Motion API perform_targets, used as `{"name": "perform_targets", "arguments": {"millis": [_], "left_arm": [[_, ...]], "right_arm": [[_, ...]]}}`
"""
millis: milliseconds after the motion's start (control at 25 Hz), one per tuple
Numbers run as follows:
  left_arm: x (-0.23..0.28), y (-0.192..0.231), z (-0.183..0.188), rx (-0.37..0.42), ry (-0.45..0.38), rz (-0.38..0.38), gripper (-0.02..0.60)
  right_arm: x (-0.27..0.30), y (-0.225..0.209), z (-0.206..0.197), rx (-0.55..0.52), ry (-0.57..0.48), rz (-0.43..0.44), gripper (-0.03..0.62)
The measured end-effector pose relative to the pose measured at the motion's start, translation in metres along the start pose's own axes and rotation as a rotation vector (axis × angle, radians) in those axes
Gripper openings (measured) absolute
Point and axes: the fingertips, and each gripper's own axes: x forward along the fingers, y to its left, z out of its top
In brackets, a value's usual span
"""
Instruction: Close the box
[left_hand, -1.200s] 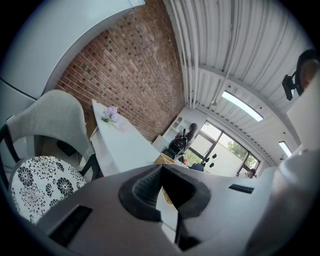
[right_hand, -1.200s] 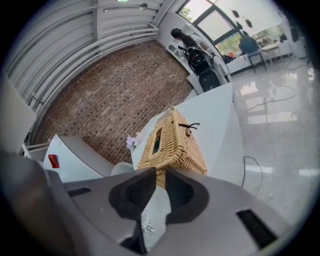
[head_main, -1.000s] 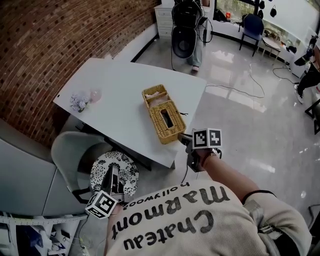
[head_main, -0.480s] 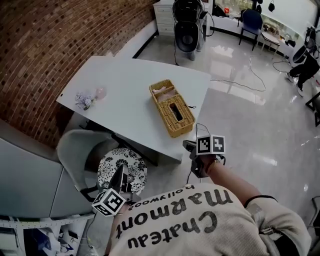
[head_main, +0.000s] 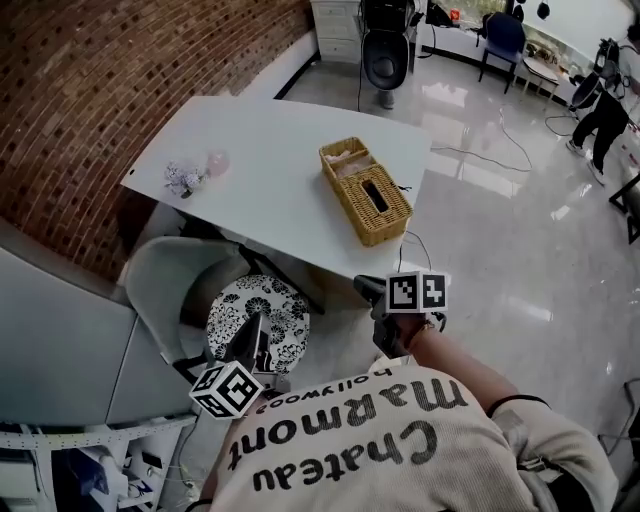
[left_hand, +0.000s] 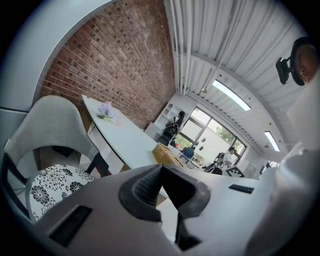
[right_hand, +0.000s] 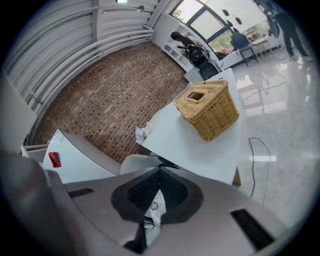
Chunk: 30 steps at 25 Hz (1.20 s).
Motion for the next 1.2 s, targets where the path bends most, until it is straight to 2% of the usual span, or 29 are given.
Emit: {"name": "perform_targets", "arguments": {"millis": [200, 360, 640, 840, 1200], "left_arm": [[-0.02, 0.009, -0.009, -0.005, 0.066, -0.038, 0.002], [-0.037, 0.021, -0.007, 0.033, 0.079, -0.048, 0.002], [-0.065, 0.037, -0.014, 0.044, 0.1, -0.083, 0.002], [-0.084, 0.044, -0.022, 0.04, 0.105, -0.091, 0.002], [-0.098, 0.047, -0.037, 0.025, 0.121, -0.102, 0.002]], "right_arm": [[0.005, 0.044, -0.015, -0.078, -0.049, 0.02, 0.003], [-0.001, 0.073, -0.027, -0.163, -0.117, 0.014, 0.003], [-0.016, 0.095, -0.045, -0.321, -0.209, -0.097, 0.003], [-0.026, 0.092, -0.064, -0.309, -0.218, -0.15, 0.003], [-0.037, 0.088, -0.086, -0.29, -0.207, -0.181, 0.003]]}}
